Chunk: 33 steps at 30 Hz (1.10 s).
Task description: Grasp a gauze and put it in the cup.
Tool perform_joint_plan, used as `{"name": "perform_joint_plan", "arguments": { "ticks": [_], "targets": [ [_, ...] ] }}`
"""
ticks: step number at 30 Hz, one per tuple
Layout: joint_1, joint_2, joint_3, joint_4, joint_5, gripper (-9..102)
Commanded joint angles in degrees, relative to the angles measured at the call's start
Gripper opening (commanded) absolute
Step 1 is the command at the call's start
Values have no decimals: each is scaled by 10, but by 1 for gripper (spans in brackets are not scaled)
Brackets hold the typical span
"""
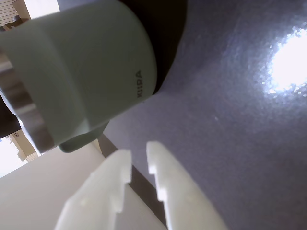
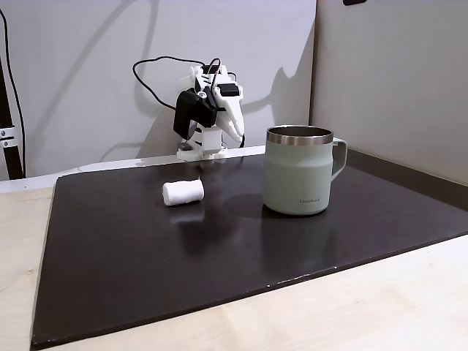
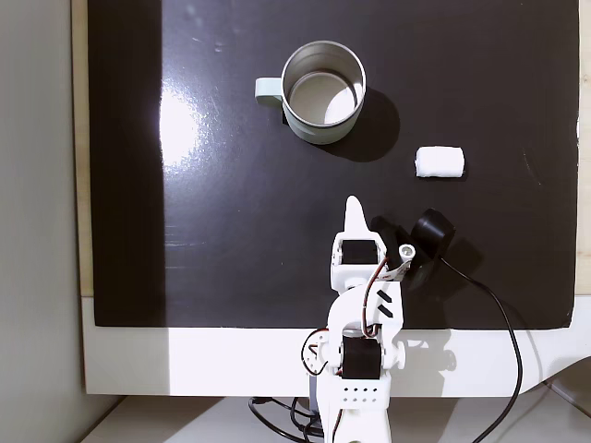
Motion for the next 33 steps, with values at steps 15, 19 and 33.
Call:
{"name": "perform_joint_plan", "arguments": {
  "ticks": [15,19,33],
  "targets": [
    [7,5,-4,-4,-15,0],
    [11,5,-22,12,0,0],
    [18,-165,-369,185,5,0]
  ]
}}
